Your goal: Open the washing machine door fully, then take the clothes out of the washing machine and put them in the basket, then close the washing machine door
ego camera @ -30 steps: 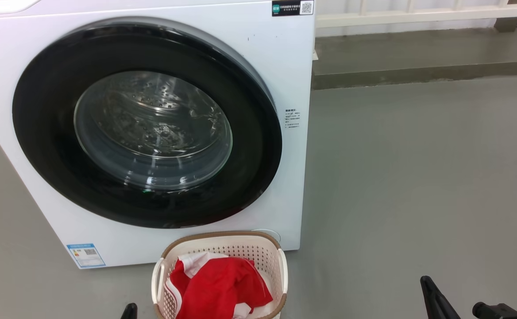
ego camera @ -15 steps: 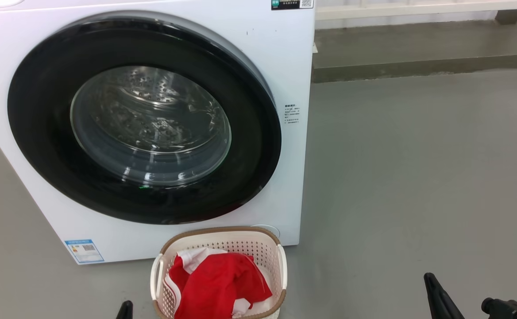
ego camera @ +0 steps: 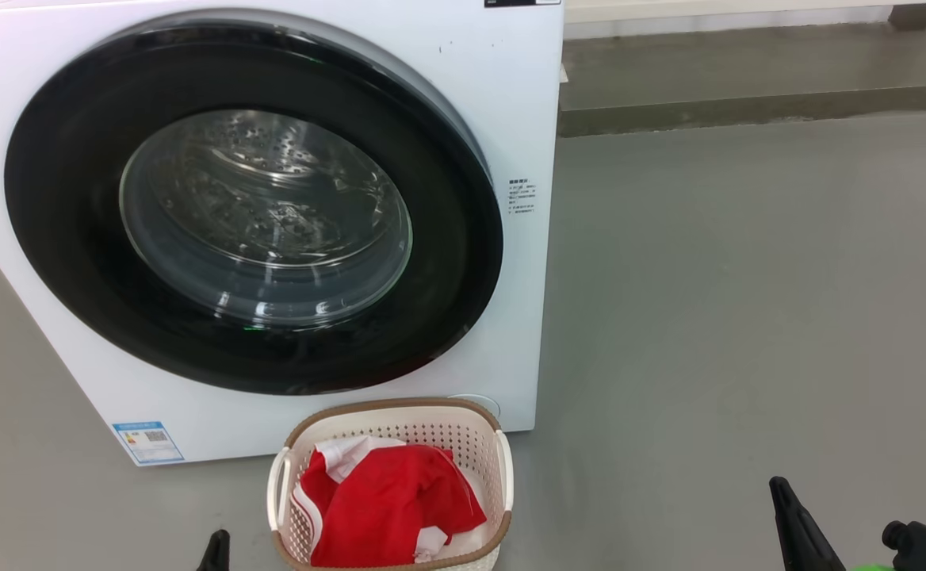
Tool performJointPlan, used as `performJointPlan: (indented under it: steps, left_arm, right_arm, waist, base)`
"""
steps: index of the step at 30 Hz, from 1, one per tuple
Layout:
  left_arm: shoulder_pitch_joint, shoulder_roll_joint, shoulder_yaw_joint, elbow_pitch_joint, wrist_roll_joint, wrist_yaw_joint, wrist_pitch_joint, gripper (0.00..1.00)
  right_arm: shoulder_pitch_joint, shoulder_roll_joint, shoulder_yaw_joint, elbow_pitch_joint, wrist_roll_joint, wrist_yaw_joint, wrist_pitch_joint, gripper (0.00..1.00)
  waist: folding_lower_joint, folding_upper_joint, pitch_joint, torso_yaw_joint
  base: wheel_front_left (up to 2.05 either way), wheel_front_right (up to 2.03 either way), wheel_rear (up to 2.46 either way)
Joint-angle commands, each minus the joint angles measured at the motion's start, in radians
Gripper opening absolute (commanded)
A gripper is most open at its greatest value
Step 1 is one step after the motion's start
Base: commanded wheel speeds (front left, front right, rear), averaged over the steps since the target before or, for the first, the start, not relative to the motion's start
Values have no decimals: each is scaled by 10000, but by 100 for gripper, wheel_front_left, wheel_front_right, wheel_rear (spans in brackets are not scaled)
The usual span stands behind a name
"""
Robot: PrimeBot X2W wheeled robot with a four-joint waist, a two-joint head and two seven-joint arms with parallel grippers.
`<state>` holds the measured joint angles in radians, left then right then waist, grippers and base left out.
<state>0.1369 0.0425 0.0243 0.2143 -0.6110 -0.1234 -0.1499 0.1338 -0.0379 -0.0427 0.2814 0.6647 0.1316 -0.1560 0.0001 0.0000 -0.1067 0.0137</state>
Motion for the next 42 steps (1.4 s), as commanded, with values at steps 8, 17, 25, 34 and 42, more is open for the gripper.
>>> performJointPlan:
  steps: [8,17,25,34,42]
  left_arm:
    - [-654,64,223,-151,-1090,-26,254,0]
    - [-849,66,297,-101,-2055,-31,513,0]
    - [-1023,67,363,-56,-2914,-36,744,0]
    - [-1218,69,437,-6,-3876,-41,1003,0]
    - [-1370,70,494,32,-4627,-45,1204,0]
  right_arm:
    - [-723,-110,-68,-289,1001,-3,257,0]
    - [-907,-112,-139,-297,1918,-4,523,0]
    - [-1071,-113,-202,-305,2733,-4,759,0]
    - [-1255,-115,-273,-313,3646,-5,1024,0]
    - [-1398,-116,-328,-320,4360,-6,1230,0]
  waist:
    - [-1,0,105,-14]
    - [-1,0,213,-27]
    - [-1,0,309,-39]
    - [-1,0,416,-52]
    - [-1,0,500,-63]
  base:
    - [0,0,0]
    - [0,0,0]
    - [0,0,0]
    - [0,0,0]
    - [0,0,0]
